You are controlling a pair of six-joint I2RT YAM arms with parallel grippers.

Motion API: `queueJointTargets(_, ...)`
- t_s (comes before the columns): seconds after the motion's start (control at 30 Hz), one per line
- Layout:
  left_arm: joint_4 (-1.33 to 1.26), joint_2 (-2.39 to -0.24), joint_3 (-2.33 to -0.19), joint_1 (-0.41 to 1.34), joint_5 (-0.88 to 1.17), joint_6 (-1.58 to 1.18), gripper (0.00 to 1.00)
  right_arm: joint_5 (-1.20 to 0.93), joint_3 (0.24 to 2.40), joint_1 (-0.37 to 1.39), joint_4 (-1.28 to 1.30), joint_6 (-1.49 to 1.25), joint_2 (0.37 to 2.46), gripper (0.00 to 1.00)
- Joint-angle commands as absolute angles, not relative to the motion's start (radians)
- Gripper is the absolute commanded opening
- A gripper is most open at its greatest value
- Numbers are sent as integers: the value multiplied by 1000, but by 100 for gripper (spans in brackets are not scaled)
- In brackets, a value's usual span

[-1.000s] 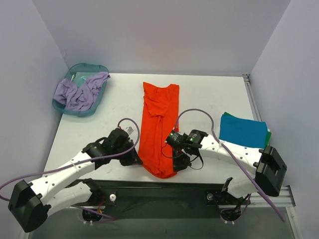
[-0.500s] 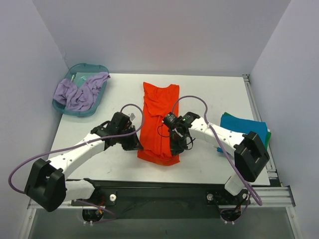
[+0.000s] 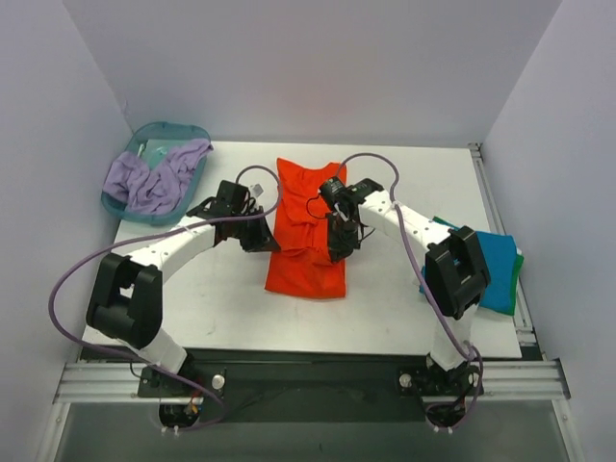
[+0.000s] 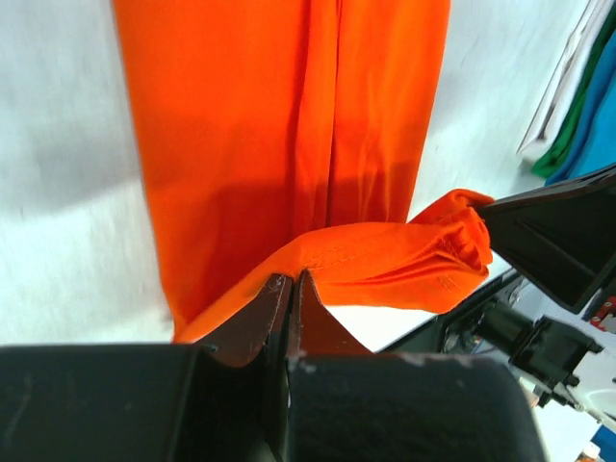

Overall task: Fold and stack the t-shirts
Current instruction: Fold the folded rectangular tshirt in 1/3 of the way

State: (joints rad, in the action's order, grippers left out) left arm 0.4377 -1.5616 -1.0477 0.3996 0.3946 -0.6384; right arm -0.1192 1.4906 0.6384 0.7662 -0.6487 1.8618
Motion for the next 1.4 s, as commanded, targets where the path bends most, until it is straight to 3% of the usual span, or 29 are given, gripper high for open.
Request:
queueJointTargets(0.0, 357, -1632, -1156, 371, 440, -584, 0, -109, 1587, 601, 830, -597, 1917, 0)
queueJointTargets(0.47, 196, -1931, -1357, 272, 521, -531, 0, -123, 1914, 473, 842, -564, 2206, 0)
queueJointTargets(0.77, 172, -1999, -1396, 255, 537, -538, 0, -143, 1971, 436, 853, -565, 2256, 0)
queueJointTargets(0.8, 163, -1997, -1393, 252, 529, -546, 4, -152, 1989, 433, 854, -560, 2261, 3)
queueJointTargets(0.83, 149, -1993, -1387, 249, 523, -557, 24, -158, 2000, 431, 853, -560, 2266, 12)
queueJointTargets(0.87, 128, -1988, -1379, 242, 511, -575, 35, -166, 2009, 426, 853, -555, 2272, 22)
queueJointTargets(0.9, 120, -1983, -1374, 241, 506, -578, 42, -176, 2019, 425, 853, -552, 2272, 41)
queueJointTargets(0.97, 106, -1965, -1368, 239, 486, -577, 52, -176, 2025, 417, 851, -545, 2260, 50)
queueJointTargets(1.07, 112, -1924, -1350, 239, 480, -555, 55, -167, 1994, 408, 851, -532, 2218, 58)
queueJointTargets(1.23, 166, -1862, -1296, 238, 491, -506, 56, -166, 1875, 400, 815, -525, 2100, 58)
queueJointTargets(1.37, 189, -1801, -1206, 238, 502, -482, 56, -202, 1653, 405, 732, -548, 1981, 57)
